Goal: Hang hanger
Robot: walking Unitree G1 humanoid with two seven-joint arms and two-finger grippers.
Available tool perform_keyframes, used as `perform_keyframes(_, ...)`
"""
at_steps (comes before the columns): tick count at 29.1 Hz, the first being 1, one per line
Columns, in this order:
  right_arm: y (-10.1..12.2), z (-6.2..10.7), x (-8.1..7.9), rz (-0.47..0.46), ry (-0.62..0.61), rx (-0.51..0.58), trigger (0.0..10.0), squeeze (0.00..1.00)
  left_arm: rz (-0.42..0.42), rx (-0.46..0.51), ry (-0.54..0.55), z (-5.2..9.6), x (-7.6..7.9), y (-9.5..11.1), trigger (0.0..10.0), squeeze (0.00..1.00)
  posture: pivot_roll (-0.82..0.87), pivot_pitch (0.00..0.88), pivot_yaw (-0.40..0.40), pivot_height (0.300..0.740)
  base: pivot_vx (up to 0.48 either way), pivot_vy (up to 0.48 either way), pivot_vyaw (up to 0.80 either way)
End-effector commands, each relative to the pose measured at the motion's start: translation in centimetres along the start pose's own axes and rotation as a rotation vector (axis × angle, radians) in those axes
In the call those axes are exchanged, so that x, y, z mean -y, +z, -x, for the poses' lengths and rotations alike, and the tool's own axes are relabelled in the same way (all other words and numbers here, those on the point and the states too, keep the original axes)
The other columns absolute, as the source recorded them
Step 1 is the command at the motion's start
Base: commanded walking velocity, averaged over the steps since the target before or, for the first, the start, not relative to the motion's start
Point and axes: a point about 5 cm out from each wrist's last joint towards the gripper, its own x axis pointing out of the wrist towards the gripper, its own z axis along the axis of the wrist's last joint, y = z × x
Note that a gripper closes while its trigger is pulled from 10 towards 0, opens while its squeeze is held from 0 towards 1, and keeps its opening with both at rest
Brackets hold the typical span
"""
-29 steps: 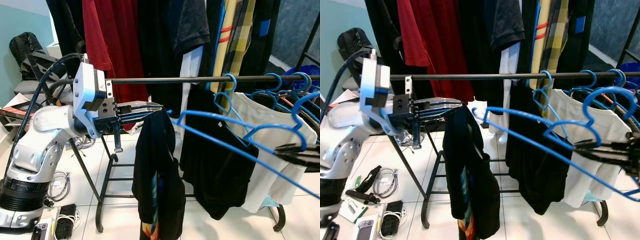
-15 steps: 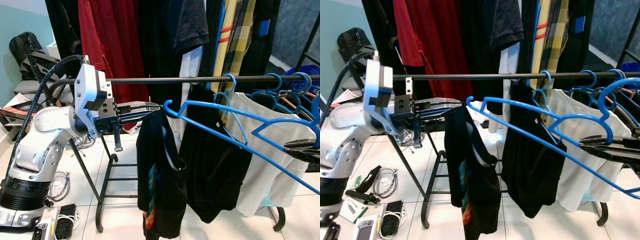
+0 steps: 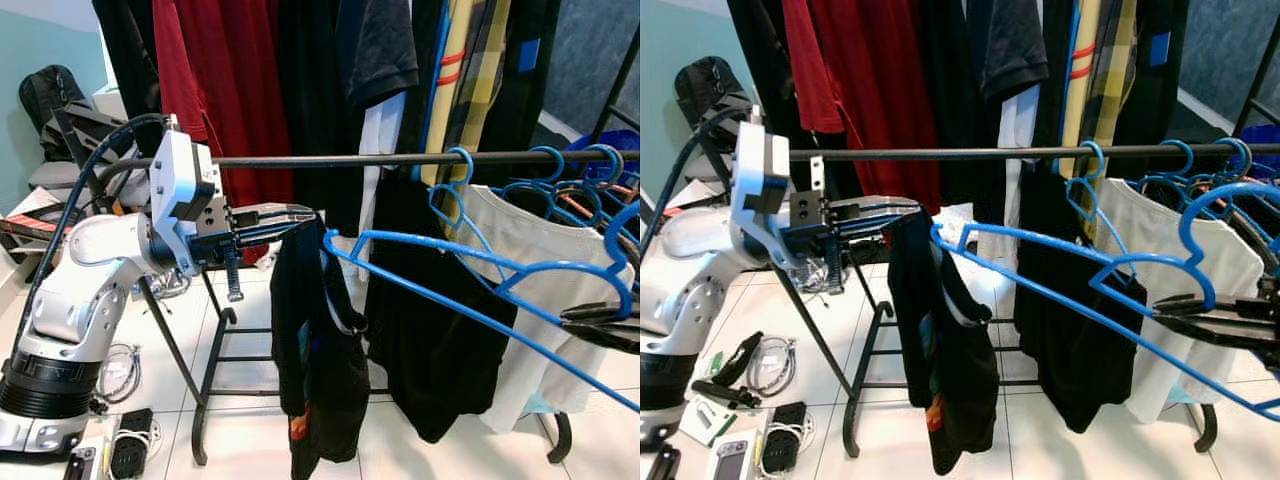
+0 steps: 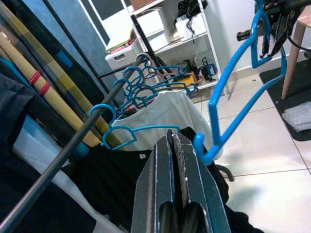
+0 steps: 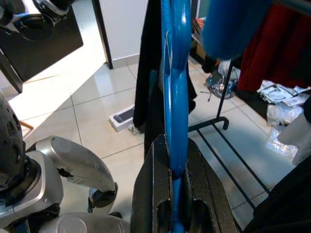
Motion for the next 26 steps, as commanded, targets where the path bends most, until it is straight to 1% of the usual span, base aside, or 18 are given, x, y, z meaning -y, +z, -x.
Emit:
perform_keyframes(1, 0.1, -0.1, -0.1, 0.008, 0.003, -0.034, 10.0, 0.0, -0.034, 0.0, 0.005, 0.1, -0.4, 0.5, 10.0, 0.0, -0.14, 0.0, 0.065, 0.74, 0.0, 0.0, 0.0)
perform_keyframes(7, -0.3, -0.1, 0.0, -0.007, -0.022, -0.058, 10.0, 0.0, -0.039, 0.011, -0.003, 0.0, -0.4, 0.8, 10.0, 0.0, -0.14, 0.0, 0.067, 0.74, 0.0, 0.0, 0.0)
perform_keyframes(11, -0.4, -0.1, 0.0, -0.008, -0.028, -0.059, 10.0, 0.0, -0.038, 0.025, -0.014, -0.1, -0.3, 1.0, 10.0, 0.0, -0.14, 0.0, 0.067, 0.74, 0.0, 0.0, 0.0)
perform_keyframes(12, -0.4, -0.2, 0.1, -0.008, -0.03, -0.059, 10.0, 0.0, -0.036, 0.042, -0.026, -0.3, -0.2, 1.4, 10.0, 0.0, -0.14, 0.0, 0.067, 0.74, 0.0, 0.0, 0.0)
perform_keyframes(15, -0.4, -0.2, 0.1, -0.008, -0.03, -0.059, 10.0, 0.0, -0.036, 0.042, -0.026, -0.3, -0.2, 1.4, 10.0, 0.0, -0.14, 0.0, 0.067, 0.74, 0.0, 0.0, 0.0)
perform_keyframes(16, -0.5, -0.4, 0.1, -0.009, -0.025, -0.059, 10.0, 0.0, -0.033, 0.059, -0.04, -0.4, 0.0, 1.7, 10.0, 0.0, -0.13, 0.0, 0.064, 0.74, 0.0, 0.0, 0.0)
perform_keyframes(17, -0.8, -1.0, -0.1, -0.017, 0.015, -0.055, 10.0, 0.0, -0.029, 0.068, -0.051, -0.6, 0.2, 1.7, 10.0, 0.0, -0.14, 0.0, 0.065, 0.74, 0.0, 0.0, 0.0)
perform_keyframes(20, -0.8, -1.0, -0.1, -0.017, 0.015, -0.055, 10.0, 0.0, -0.029, 0.068, -0.051, -0.6, 0.2, 1.7, 10.0, 0.0, -0.14, 0.0, 0.065, 0.74, 0.0, 0.0, 0.0)
perform_keyframes(21, -1.0, -1.7, -0.3, -0.025, 0.053, -0.052, 10.0, 0.0, -0.028, 0.066, -0.059, -0.7, 0.3, 1.6, 10.0, 0.0, -0.14, 0.0, 0.066, 0.74, 0.0, 0.0, 0.0)
perform_keyframes(22, -1.0, -1.7, -0.3, -0.025, 0.053, -0.052, 10.0, 0.0, -0.028, 0.066, -0.059, -0.7, 0.3, 1.6, 10.0, 0.0, -0.14, 0.0, 0.066, 0.74, 0.0, 0.0, 0.0)
perform_keyframes(23, -1.2, -2.3, -0.5, -0.031, 0.084, -0.046, 10.0, 0.0, -0.027, 0.063, -0.063, -0.8, 0.4, 1.4, 10.0, 0.0, -0.14, 0.0, 0.066, 0.74, 0.0, 0.0, 0.0)
perform_keyframes(25, -1.2, -2.3, -0.5, -0.031, 0.084, -0.046, 10.0, 0.0, -0.027, 0.063, -0.063, -0.8, 0.4, 1.4, 10.0, 0.0, -0.14, 0.0, 0.066, 0.74, 0.0, 0.0, 0.0)
perform_keyframes(26, -1.3, -2.6, -0.6, -0.034, 0.109, -0.04, 10.0, 0.0, -0.028, 0.056, -0.063, -0.8, 0.4, 1.3, 10.0, 0.0, -0.14, 0.0, 0.066, 0.74, 0.0, 0.0, 0.0)
